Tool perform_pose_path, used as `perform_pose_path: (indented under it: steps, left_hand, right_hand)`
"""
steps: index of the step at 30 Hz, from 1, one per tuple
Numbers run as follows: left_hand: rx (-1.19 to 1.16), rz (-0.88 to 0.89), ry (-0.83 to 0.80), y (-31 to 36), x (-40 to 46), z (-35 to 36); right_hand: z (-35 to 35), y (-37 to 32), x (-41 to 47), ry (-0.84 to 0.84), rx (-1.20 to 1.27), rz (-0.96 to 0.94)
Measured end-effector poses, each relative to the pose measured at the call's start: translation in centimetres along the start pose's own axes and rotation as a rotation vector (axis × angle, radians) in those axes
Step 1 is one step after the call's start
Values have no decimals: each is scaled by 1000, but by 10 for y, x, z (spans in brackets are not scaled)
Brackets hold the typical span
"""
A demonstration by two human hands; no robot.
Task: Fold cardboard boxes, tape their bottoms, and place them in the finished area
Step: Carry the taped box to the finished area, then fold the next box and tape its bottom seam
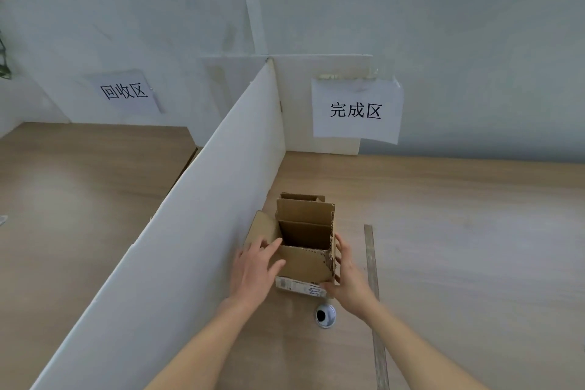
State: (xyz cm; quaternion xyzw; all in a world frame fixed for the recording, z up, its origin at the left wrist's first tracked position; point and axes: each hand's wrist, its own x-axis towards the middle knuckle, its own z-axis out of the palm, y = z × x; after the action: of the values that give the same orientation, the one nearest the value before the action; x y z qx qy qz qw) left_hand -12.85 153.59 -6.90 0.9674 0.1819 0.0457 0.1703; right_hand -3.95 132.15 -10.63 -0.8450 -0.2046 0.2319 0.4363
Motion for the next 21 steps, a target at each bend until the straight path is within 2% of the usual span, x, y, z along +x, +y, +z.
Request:
perform_pose_path:
  steps: [3,12,21]
  left_hand:
    - [32,14,-19,-6,6,-2]
    - [162,-22,-107,-6,-7,-4]
    - [100,-53,-144,40,-44,-48]
  right_hand:
    - [8,-4,9,-10,5,6]
    - [-10,-13,2,-39,-213,53]
    - [-62,-37,-62,-2,-511,52]
